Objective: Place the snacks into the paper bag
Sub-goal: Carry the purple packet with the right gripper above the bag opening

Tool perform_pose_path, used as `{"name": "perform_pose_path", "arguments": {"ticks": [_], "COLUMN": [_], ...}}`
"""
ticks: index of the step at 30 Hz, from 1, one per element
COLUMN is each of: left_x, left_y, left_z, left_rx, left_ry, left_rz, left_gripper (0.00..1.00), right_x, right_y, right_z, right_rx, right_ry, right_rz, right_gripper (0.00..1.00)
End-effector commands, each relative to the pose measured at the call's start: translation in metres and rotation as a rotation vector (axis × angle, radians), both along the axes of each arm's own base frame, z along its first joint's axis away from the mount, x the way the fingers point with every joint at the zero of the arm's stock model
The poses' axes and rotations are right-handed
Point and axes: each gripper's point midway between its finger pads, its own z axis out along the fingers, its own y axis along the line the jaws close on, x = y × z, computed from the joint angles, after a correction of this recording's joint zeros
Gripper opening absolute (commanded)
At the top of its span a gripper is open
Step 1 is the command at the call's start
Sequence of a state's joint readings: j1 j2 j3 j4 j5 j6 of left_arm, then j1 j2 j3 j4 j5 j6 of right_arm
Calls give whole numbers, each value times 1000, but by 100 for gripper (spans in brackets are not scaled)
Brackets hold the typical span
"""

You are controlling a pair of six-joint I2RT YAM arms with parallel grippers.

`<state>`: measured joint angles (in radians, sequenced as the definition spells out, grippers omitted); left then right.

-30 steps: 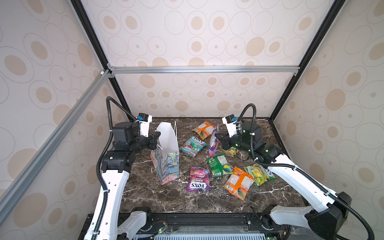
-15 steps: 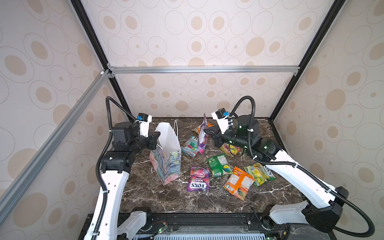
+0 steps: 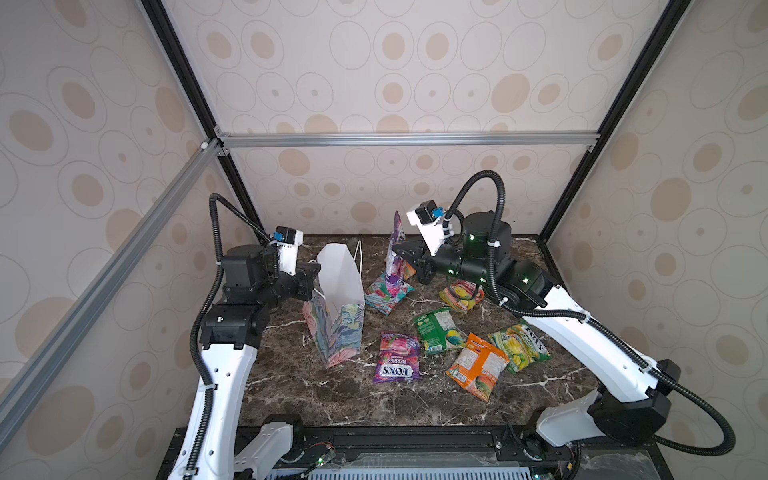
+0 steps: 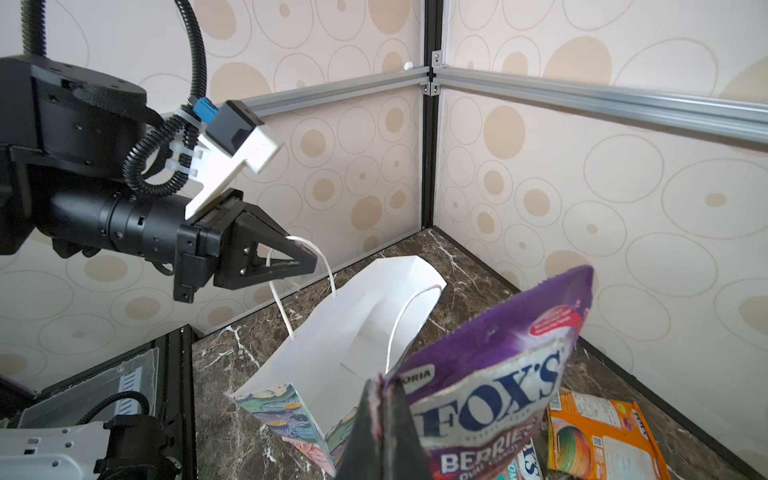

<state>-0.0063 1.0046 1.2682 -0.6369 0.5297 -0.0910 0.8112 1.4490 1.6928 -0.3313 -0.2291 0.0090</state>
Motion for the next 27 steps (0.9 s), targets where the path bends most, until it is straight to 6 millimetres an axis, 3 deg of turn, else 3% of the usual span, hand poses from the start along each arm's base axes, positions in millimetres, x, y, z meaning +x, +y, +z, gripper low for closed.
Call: {"name": "perform_pose_path", "arguments": {"ticks": [1,18,27], "left_x": [-2,-8,-8], "left_y": [-2,-2,-2], "left_z": [4,6,7], "left_rx": [-4,-4,-6], "left_ry": [-17,-37,-39], "left_rz": [-20,-17,-15], "left_gripper": [0,0,0], "right_x": [-7,-25,-41], "right_y": [6,46,80], "right_z": [24,55,65], "right_rx": [29,22,14], "right_ry": [-74,-162,-201], "right_rz": [34,117,206], "right_gripper": [0,0,0]}}
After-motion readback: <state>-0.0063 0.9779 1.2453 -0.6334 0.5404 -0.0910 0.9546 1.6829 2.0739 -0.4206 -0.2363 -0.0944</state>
